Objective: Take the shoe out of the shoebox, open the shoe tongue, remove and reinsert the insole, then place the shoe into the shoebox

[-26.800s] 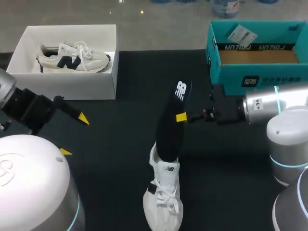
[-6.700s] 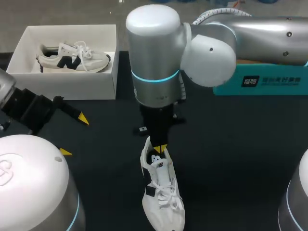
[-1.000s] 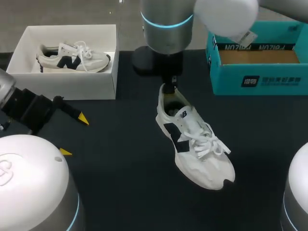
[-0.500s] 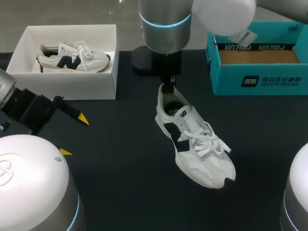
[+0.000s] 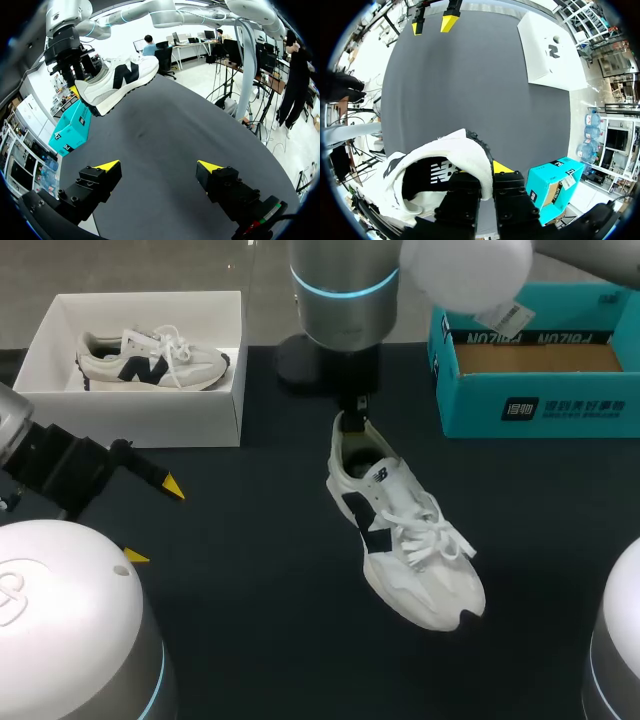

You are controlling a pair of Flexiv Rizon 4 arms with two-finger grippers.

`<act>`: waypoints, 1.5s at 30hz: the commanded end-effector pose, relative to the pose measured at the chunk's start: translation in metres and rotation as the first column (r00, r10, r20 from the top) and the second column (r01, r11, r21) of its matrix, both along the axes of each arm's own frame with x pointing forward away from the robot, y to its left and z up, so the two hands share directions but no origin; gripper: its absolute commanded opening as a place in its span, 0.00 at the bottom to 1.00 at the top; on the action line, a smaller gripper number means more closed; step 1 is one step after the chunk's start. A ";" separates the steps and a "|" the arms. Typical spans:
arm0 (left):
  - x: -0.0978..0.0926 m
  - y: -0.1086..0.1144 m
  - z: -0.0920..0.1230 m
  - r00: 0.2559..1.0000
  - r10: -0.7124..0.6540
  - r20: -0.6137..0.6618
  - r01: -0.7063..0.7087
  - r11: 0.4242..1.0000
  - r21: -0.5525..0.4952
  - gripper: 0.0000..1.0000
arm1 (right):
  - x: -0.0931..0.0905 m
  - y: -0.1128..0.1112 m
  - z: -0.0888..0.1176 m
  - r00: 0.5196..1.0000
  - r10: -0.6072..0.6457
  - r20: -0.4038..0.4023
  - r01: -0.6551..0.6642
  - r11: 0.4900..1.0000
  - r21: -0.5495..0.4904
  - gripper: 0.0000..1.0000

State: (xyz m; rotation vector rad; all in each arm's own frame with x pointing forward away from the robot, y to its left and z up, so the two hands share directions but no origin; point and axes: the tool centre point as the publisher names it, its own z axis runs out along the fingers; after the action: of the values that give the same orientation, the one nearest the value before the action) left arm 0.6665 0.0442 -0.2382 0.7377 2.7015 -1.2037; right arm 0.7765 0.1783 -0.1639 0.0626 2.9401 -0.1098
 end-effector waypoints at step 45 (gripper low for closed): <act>0.001 0.000 0.000 1.000 -0.002 -0.002 0.002 1.000 0.003 1.00 | 0.276 -0.382 0.059 0.963 -0.259 0.081 0.261 0.965 -0.015 0.00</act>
State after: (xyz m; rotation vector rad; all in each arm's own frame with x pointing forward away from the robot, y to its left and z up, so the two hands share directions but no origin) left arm 0.6664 0.0442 -0.2382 0.7376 2.7015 -1.2038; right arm 1.0462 -0.2063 -0.1080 0.4297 2.8167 -0.1562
